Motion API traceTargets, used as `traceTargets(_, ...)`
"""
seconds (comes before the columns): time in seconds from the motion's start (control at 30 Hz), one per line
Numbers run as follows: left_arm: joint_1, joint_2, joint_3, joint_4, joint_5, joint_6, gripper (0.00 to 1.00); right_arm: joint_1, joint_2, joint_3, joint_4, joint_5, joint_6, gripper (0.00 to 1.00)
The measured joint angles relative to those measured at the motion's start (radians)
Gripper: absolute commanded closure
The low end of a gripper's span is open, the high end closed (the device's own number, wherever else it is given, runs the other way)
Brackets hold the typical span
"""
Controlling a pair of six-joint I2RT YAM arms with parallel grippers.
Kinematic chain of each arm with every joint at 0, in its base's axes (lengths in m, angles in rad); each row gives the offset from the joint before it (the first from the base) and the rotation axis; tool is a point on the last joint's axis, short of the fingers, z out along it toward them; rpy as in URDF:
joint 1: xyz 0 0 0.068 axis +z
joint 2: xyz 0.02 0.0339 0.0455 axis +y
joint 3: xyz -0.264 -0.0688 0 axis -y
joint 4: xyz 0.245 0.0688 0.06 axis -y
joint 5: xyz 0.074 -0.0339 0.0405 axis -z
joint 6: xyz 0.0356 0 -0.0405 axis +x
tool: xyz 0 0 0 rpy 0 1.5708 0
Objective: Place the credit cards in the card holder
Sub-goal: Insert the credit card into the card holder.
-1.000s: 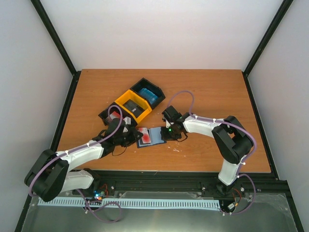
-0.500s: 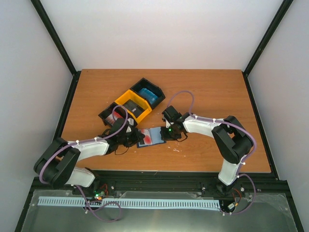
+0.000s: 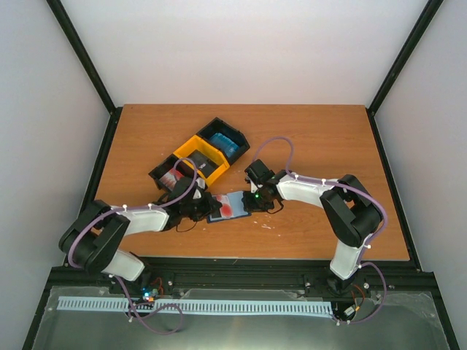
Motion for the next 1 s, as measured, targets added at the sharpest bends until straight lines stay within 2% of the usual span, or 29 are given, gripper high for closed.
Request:
traceTargets(0.4, 0.000, 0.032, 0.020, -0.001, 0.014, -0.069, 0.97, 0.000, 0.000, 0.000, 0.000, 0.000, 0.000, 0.76)
traceTargets(0.57, -0.022, 0.057, 0.074, -0.019, 0.013, -0.092, 0.97, -0.006, 0.000, 0.000, -0.001, 0.000, 0.000, 0.76)
traceTargets(0.83, -0.039, 0.094, 0.105, -0.039, -0.026, -0.131, 0.98, -0.010, 0.000, -0.002, 0.000, 0.000, 0.000, 0.76)
traceTargets(1.0, -0.046, 0.071, 0.082, -0.037, -0.055, -0.171, 0.92, -0.010, 0.000, -0.003, 0.006, -0.008, 0.000, 0.76)
